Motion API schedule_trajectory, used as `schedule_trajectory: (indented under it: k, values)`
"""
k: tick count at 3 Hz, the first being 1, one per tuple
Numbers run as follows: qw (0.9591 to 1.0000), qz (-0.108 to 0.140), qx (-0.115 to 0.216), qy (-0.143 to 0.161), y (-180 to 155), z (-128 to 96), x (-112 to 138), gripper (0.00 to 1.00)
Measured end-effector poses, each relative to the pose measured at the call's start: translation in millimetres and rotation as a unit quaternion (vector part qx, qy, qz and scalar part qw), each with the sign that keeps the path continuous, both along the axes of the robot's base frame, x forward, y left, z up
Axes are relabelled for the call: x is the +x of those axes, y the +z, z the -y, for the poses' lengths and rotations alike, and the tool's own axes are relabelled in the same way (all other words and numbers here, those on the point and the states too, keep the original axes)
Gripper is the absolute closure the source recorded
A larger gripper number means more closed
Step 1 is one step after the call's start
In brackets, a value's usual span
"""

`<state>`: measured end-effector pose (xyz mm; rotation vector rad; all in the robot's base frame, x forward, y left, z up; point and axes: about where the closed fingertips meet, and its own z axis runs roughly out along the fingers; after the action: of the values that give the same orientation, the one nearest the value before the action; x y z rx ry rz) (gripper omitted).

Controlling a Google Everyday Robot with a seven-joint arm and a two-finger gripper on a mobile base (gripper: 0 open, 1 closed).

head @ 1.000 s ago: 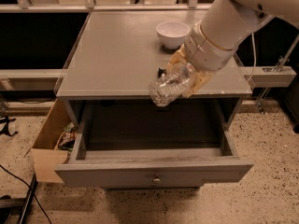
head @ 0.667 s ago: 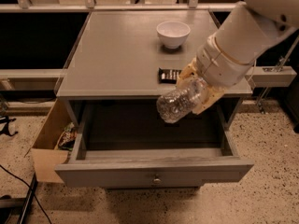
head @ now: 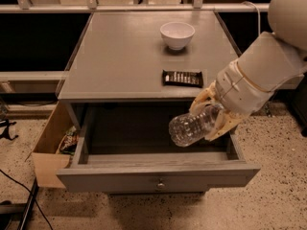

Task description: Place water bottle into top drawer

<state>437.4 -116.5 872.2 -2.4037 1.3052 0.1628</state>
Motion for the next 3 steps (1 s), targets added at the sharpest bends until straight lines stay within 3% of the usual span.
schedule_trajectory:
  k: [1,2,3]
  values:
    - [0.9984,-0.038,0.042,-0.006,-27,-5,-5,1.00]
    - [0.9931,-0.060,0.101,-0.008,-65,-16,-1,1.00]
    - [0.9902,-0.043,0.133,-0.008,-87,-25,11,1.00]
